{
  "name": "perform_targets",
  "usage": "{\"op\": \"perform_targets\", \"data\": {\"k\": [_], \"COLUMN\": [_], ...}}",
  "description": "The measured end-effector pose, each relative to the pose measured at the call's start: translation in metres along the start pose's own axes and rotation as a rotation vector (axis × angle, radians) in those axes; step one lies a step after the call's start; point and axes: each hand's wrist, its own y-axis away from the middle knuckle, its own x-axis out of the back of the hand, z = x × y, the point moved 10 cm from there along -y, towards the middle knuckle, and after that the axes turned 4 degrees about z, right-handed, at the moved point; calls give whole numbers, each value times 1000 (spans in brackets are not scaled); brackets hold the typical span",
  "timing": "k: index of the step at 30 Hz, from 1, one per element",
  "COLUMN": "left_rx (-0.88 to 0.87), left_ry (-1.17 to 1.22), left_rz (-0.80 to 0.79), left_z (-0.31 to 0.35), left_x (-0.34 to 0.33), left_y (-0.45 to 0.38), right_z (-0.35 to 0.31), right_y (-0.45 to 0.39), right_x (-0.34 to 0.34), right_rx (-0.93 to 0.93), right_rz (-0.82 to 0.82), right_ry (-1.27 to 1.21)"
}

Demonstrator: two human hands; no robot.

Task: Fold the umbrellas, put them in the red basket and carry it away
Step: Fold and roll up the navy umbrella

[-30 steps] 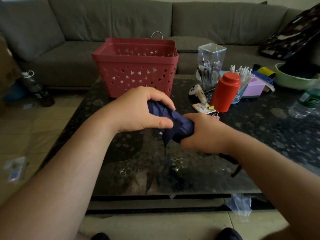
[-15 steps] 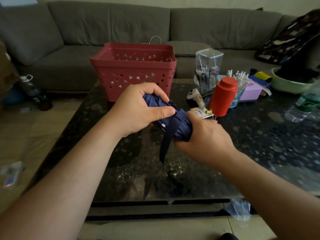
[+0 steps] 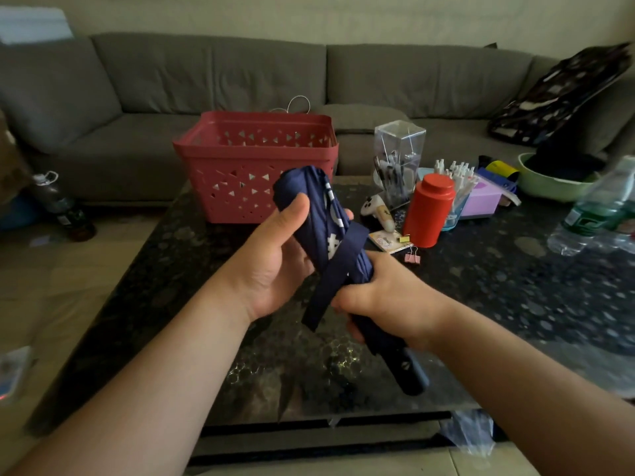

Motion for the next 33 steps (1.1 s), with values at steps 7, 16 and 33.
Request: {"op": "perform_targets", "data": {"k": [7, 16, 33], "left_rx": [-11, -8, 45], "left_ry": [95, 216, -528], "left_rz": [-24, 108, 66], "left_z": [2, 0, -6], "left_x": [-14, -15, -5], "left_y": [2, -1, 7], "right_z": [6, -7, -59], "right_y": [6, -1, 23], "right_x": [-24, 15, 70], "right_rx": [-72, 161, 360], "right_rz": [-217, 226, 686], "right_ry": [-118, 390, 1022]}}
